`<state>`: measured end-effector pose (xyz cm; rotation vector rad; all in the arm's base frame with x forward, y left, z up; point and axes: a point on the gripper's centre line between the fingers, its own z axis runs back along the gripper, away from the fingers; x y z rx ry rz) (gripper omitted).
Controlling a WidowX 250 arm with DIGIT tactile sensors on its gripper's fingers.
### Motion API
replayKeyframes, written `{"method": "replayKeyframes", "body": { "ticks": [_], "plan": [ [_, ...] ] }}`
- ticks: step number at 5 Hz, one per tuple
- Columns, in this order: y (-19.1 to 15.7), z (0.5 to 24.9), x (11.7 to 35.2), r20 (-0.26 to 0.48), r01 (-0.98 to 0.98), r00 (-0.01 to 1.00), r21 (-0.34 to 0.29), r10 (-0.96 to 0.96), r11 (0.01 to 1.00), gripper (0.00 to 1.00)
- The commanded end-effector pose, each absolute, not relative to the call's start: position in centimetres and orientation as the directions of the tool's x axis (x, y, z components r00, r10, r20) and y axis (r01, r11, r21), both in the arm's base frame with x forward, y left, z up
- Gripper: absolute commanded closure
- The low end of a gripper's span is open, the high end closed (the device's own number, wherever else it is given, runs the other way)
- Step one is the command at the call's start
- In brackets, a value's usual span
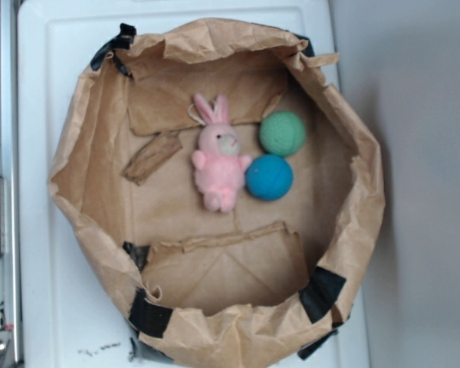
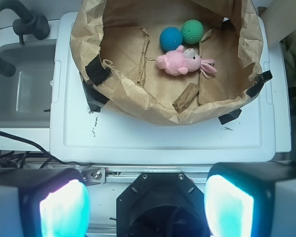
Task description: Grab the wood chip.
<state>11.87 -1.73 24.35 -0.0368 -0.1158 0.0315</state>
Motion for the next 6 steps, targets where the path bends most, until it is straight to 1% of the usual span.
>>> {"method": "replayKeyframes", "body": {
  "ticks": [1,3,4,5,6],
  "plan": [
    [-1.7,24.3,11.9,0.115,-0.029,0.993,-0.038,0.034,0.999,0.00],
    [1.4,23.1,15.8,0.108,-0.073,0.991,-0.015,0.074,0.997,0.00],
    [3.0,21.8,17.9,0.102,-0.071,0.992,-0.011,0.072,0.997,0.00],
    [4.2,19.8,20.5,0.081,-0.060,0.995,-0.009,0.060,0.998,0.00],
    [4.7,16.8,23.3,0.064,0.025,0.998,-0.053,-0.021,0.998,0.00]
  ]
}}
